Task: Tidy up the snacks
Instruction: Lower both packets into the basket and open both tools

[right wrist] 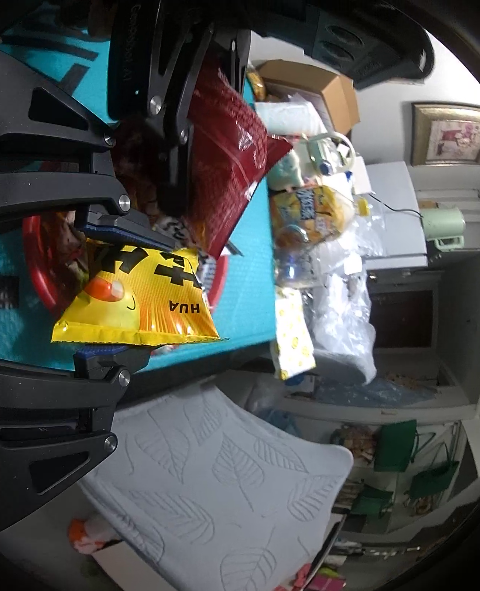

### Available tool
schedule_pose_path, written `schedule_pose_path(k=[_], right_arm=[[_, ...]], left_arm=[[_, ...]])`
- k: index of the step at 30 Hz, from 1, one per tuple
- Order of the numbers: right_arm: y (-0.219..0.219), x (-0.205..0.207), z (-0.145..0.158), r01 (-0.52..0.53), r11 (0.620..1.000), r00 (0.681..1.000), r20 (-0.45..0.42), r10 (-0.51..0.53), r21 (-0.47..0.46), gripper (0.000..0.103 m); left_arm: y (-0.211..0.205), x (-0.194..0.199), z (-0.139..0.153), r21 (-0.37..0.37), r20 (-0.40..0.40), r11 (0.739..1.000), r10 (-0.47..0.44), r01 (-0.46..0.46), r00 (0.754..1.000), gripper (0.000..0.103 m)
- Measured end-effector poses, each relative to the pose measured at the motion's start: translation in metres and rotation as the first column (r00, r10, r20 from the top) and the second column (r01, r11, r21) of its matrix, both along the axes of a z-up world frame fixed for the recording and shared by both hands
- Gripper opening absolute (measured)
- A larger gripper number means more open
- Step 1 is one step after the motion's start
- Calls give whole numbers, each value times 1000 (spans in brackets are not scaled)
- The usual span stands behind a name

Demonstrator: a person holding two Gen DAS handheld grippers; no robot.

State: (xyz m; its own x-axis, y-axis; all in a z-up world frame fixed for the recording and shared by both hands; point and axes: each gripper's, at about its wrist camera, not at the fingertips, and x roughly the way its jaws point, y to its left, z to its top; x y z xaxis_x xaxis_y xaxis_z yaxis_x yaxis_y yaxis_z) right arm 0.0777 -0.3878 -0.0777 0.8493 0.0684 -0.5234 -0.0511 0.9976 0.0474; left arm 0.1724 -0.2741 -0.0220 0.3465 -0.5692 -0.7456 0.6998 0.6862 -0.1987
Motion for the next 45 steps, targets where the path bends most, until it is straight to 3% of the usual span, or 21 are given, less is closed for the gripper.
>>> schedule_pose_path(k=[4,11,18,21,25,28,30,33,42,45], right_arm=[[0,5,-7,-4,1000,999,-32,4,-6,44],[-5,1,-4,-23,999,999,-45,25,39,65],[-8,-11,1,-4,999,999,-33,5,51,66],[-12,-15,1,21,997,999,-41,-18,69,60],[-21,-21,1,35,993,999,-44,-30,110,45],[-22,-24,1,28,992,999,-41,-23,127,45],[-20,-25,0,25,993,999,-39,-21,115,44],[-18,-24,-1,24,994,999,-36,-21,107,42],[-16,-21,-3,30,993,999,-36,-26,111,39],[-14,-18,-6,22,994,998,-54,-16,111,29]], left_arm=[[-2,2,-2,4,5,1000,-9,9,1000,43],[-2,2,-2,-8,3,1000,-12,12,1000,43],[-3,-6,5,1,38,1000,-20,20,999,43],[-5,-5,5,3,39,1000,-22,22,999,43],[-10,-2,1,0,9,1000,-32,32,999,43],[-12,-2,0,29,17,999,-25,24,1000,46],[-14,-2,1,54,38,999,-10,8,999,57],[-11,-4,4,57,66,998,7,-11,998,65],[0,-11,18,32,90,999,33,-35,995,65],[4,-15,21,31,104,999,37,-41,994,65]])
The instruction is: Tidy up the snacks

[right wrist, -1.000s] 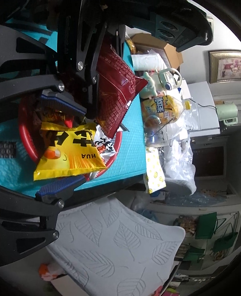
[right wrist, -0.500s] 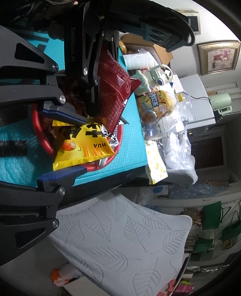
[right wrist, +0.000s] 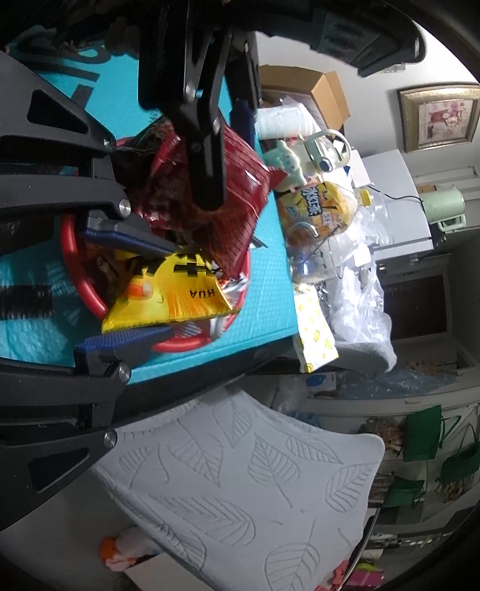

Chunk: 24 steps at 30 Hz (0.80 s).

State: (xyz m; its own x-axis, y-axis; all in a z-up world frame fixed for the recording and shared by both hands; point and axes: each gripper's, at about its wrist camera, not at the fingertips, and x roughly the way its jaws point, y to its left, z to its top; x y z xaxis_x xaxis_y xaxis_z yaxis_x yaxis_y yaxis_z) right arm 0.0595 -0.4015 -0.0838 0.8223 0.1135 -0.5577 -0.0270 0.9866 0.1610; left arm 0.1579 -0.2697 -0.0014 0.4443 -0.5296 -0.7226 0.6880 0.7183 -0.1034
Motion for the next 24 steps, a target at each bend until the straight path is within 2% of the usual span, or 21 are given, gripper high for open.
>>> schedule_pose_path(k=[12,15,18,24], right_arm=[[-2,-8,9,5,1000,1000,21,-5,20,31],[-1,-9,11,4,1000,1000,18,-5,17,32],[2,-11,15,10,1000,1000,17,-10,6,41],[9,-20,34,19,1000,999,46,-18,-21,41]], left_arm=[[19,-10,11,-27,-9,999,30,-30,1000,65],[23,-15,16,-24,8,999,36,-36,999,65],[27,-19,21,-23,21,999,42,-41,999,65],[37,-30,37,-45,58,997,60,-58,997,65]])
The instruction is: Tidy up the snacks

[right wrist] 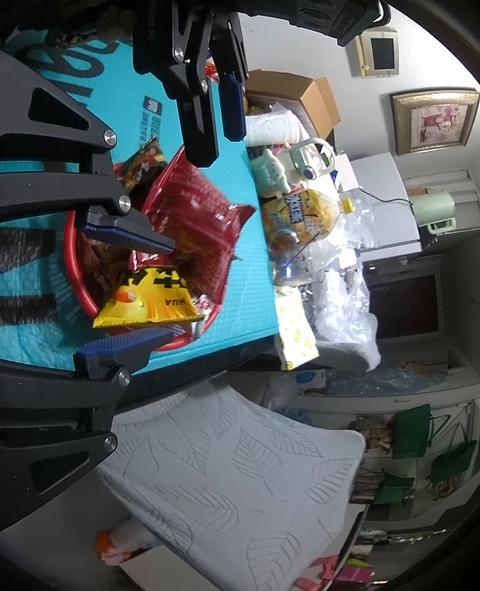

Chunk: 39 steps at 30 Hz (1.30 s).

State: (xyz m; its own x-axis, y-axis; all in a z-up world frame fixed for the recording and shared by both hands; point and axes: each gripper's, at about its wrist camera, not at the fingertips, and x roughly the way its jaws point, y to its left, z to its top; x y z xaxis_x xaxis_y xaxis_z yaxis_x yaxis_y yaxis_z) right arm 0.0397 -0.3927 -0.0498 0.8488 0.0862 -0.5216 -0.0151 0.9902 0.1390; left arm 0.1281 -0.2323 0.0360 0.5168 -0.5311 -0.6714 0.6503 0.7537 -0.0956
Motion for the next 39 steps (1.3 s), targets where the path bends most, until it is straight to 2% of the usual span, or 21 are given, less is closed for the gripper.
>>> schedule_pose_path(k=[3,5,12,14,23,31,39], right_arm=[[6,-8,13,5,1000,1000,24,-5,-20,42],[11,-15,23,11,999,999,42,-10,-32,47],[31,-46,56,29,998,993,117,-22,-63,48],[38,-56,65,33,997,990,142,-22,-73,57],[73,-107,90,58,990,972,234,-27,-127,72],[88,-145,93,106,986,960,273,-68,-126,85],[92,-169,71,132,987,967,232,-109,-87,85]], left_arm=[[8,-7,11,-18,26,1000,10,-9,1000,65],[14,-14,19,-30,45,999,16,-15,999,65],[39,-39,48,-79,114,997,24,-15,993,65],[46,-46,53,-93,129,995,30,-18,991,65],[73,-78,69,-114,157,993,57,-39,986,65],[93,-107,67,-125,155,989,92,-73,984,65],[100,-134,52,-108,155,990,109,-92,982,65]])
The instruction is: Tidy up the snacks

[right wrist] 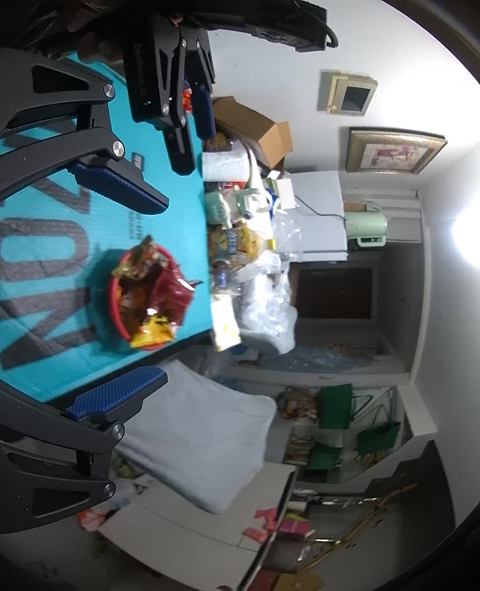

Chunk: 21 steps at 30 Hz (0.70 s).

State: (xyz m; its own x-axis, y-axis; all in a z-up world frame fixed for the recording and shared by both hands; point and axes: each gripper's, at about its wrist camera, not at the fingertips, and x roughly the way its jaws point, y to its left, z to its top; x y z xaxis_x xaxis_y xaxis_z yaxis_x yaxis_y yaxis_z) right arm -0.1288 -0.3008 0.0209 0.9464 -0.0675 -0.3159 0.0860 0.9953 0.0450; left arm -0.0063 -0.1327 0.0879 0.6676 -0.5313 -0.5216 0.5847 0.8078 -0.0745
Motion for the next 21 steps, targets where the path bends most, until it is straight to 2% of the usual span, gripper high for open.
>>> schedule_pose_path(k=[11,21], right_arm=[[-5,-10,-40,17,997,995,-104,-9,77,85],[-5,-14,-43,36,997,993,-111,-29,62,85]], left_arm=[[-4,-19,-29,21,-43,1000,-11,12,999,65],[-2,-21,-38,7,-77,1000,-21,22,997,65]])
